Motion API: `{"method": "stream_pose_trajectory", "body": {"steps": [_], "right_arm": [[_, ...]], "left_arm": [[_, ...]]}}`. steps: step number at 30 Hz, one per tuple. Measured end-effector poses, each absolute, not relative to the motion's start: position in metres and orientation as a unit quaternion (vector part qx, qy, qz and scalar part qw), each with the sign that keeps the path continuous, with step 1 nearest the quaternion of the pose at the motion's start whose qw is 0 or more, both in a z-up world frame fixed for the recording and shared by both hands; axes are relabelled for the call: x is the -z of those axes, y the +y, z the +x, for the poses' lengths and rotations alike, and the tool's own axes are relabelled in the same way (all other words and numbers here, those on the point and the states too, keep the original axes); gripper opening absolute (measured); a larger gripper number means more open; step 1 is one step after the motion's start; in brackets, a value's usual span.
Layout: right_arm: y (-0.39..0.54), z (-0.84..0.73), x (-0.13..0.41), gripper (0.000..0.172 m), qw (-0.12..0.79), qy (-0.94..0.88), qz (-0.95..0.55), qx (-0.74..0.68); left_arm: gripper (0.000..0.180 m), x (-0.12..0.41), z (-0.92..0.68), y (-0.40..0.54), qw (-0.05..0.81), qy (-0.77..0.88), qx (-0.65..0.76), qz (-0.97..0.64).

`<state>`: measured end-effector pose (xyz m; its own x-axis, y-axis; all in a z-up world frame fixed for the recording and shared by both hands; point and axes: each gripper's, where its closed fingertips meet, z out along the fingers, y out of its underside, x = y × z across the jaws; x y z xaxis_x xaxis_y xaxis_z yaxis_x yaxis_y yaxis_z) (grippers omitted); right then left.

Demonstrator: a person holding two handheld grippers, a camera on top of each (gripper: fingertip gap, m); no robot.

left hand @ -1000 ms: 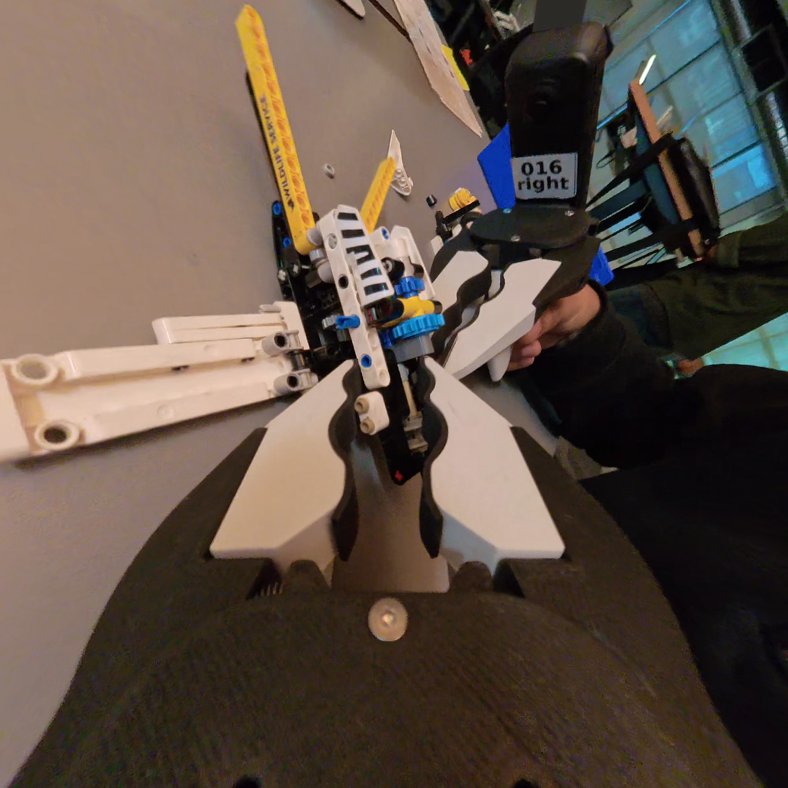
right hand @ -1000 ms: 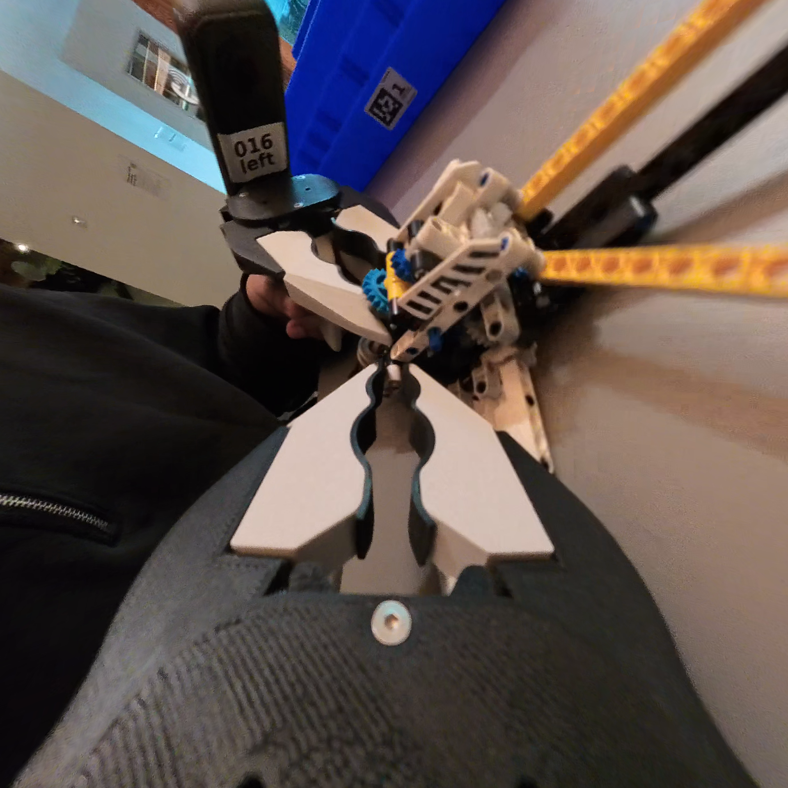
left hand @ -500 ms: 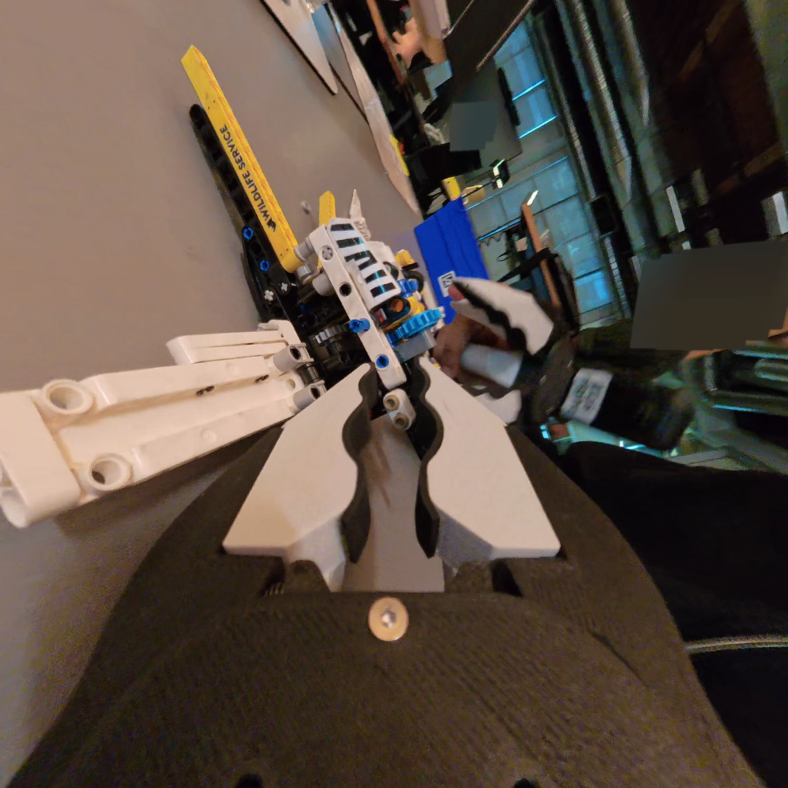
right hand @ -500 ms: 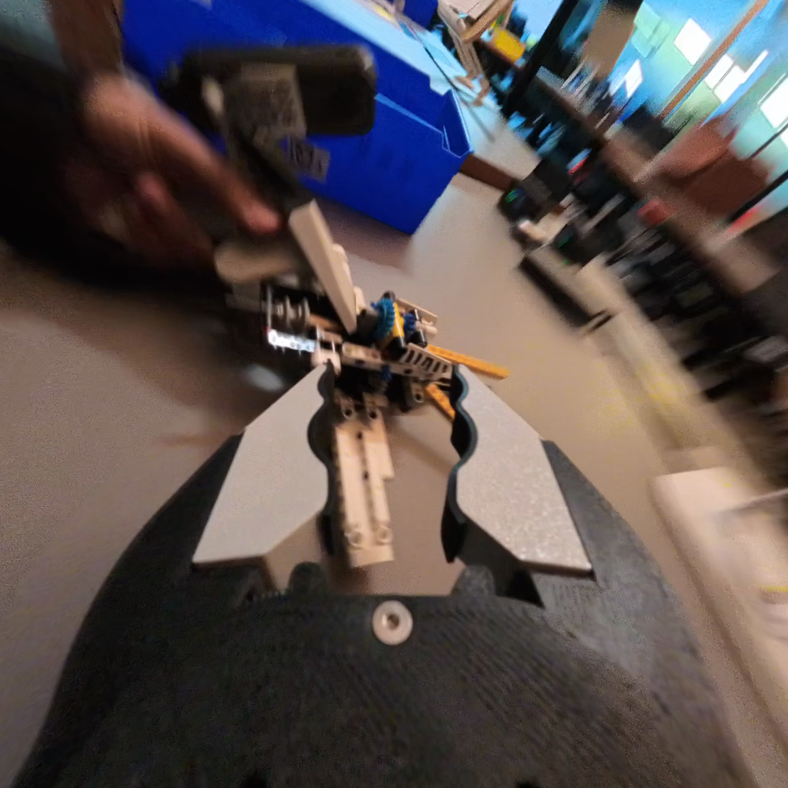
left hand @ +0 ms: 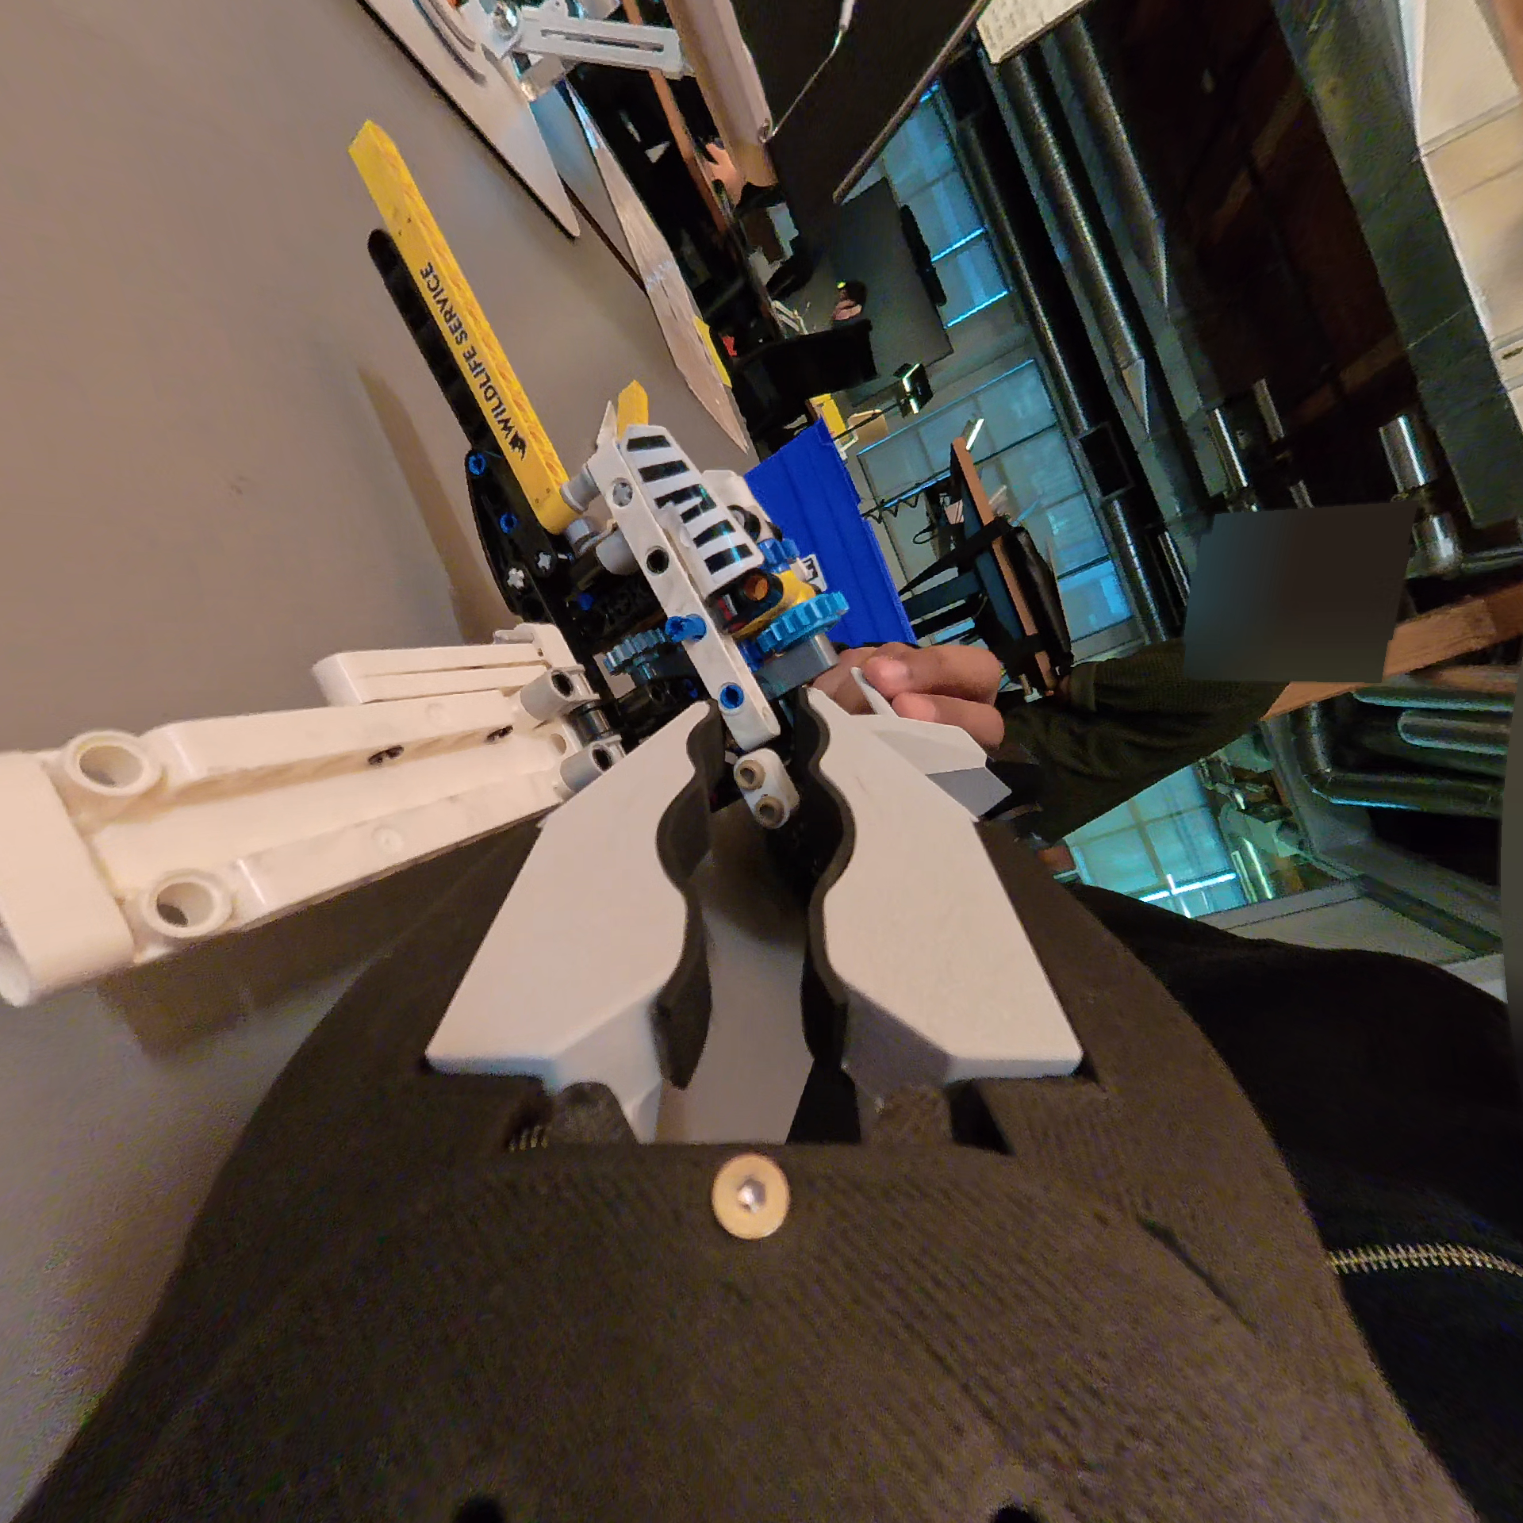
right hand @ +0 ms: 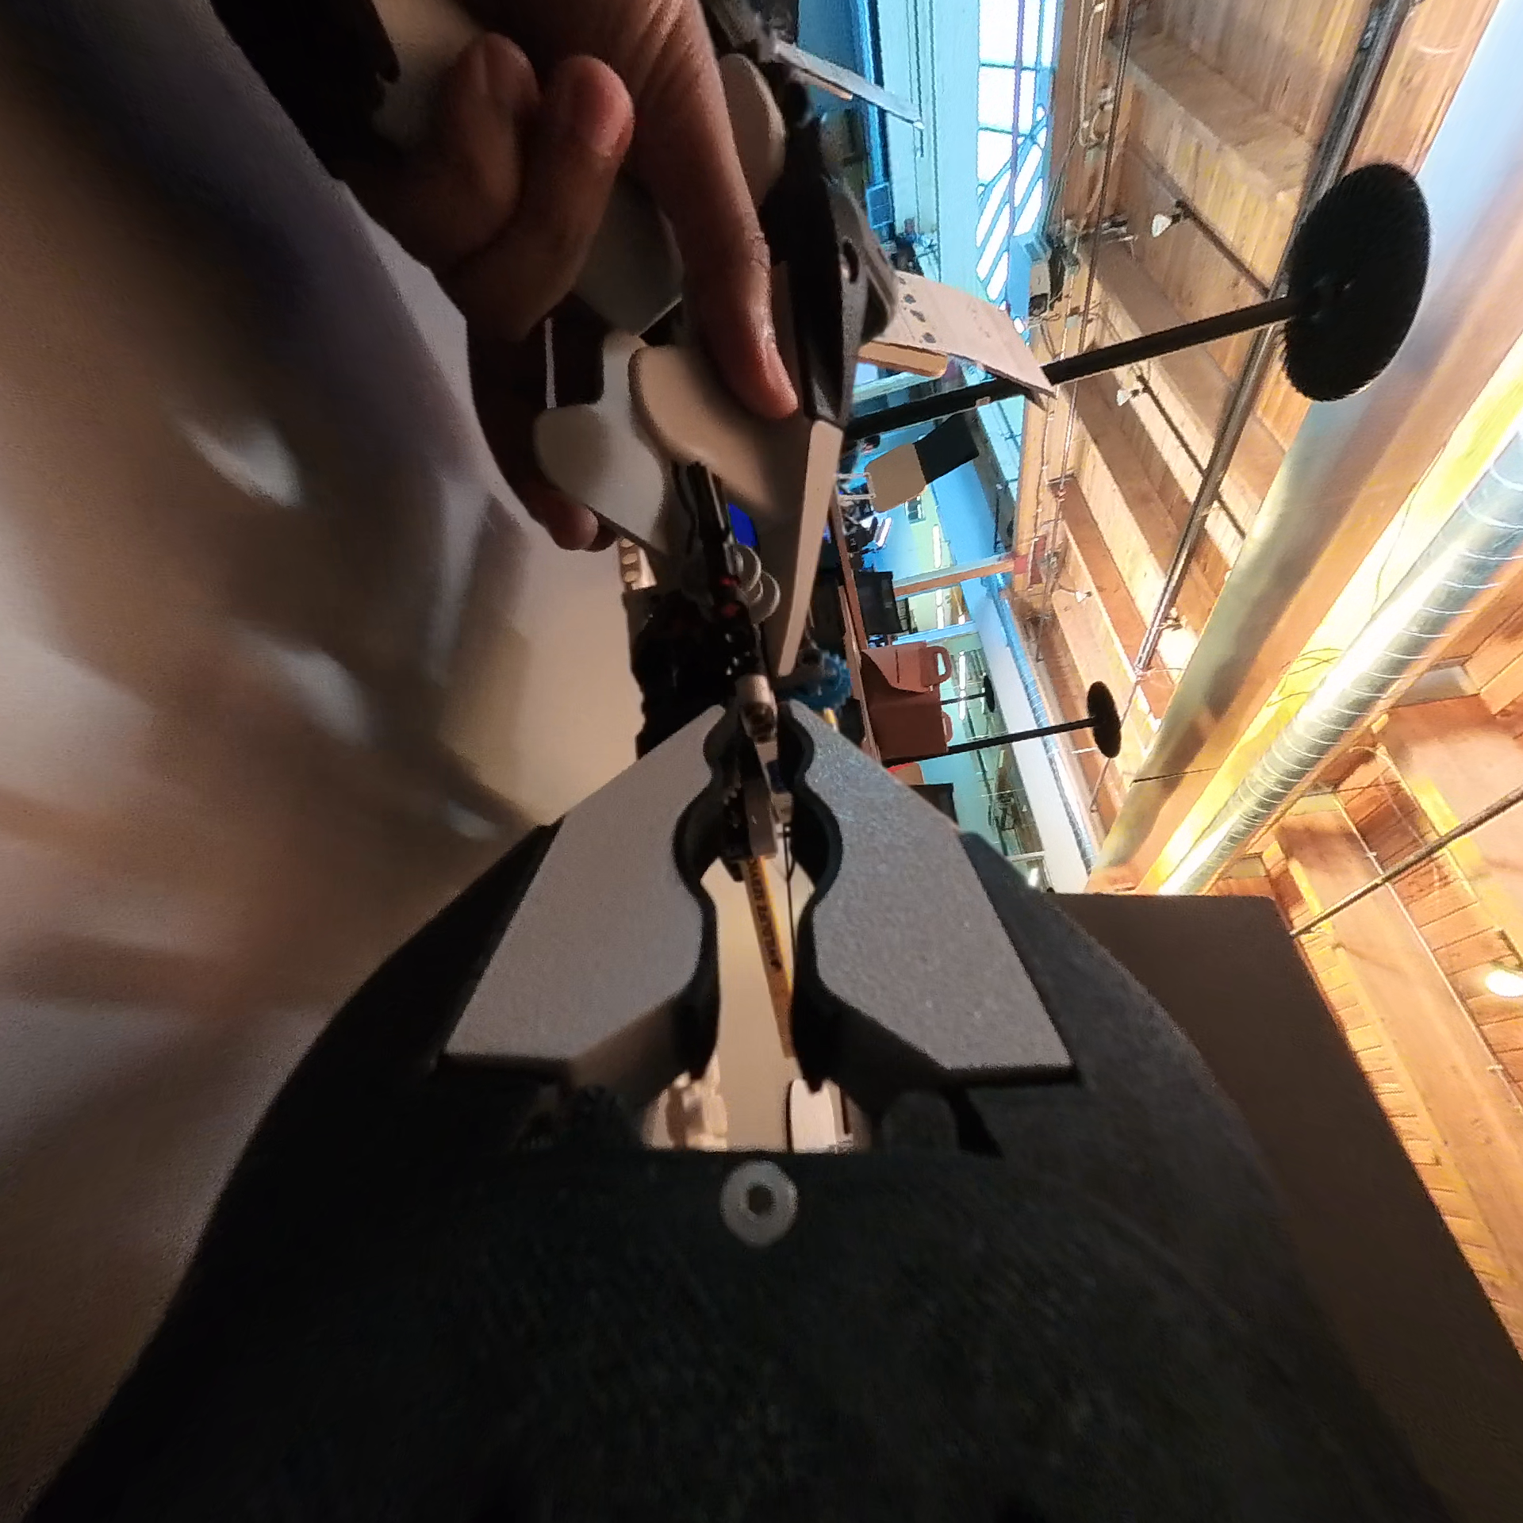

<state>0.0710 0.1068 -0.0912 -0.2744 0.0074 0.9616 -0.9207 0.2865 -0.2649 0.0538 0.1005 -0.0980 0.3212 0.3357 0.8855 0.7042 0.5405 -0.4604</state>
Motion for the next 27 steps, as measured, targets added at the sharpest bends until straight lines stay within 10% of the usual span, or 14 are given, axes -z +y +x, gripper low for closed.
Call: {"method": "stream_pose_trajectory", "body": {"steps": [11, 17, 27], "right_arm": [[0.121, 0.065, 0.070, 0.006, 0.344, -0.733, 0.239, -0.536], [0.121, 0.079, 0.059, 0.006, 0.317, -0.735, 0.253, -0.544], [0.126, 0.097, 0.066, 0.007, 0.304, -0.733, 0.274, -0.543]], "left_arm": [[0.083, 0.044, 0.082, 0.083, 0.707, -0.420, -0.095, -0.561], [0.071, 0.051, 0.083, 0.108, 0.433, -0.191, -0.493, -0.730], [0.020, 0.072, 0.094, 0.139, 0.380, -0.065, -0.522, -0.761]]}}
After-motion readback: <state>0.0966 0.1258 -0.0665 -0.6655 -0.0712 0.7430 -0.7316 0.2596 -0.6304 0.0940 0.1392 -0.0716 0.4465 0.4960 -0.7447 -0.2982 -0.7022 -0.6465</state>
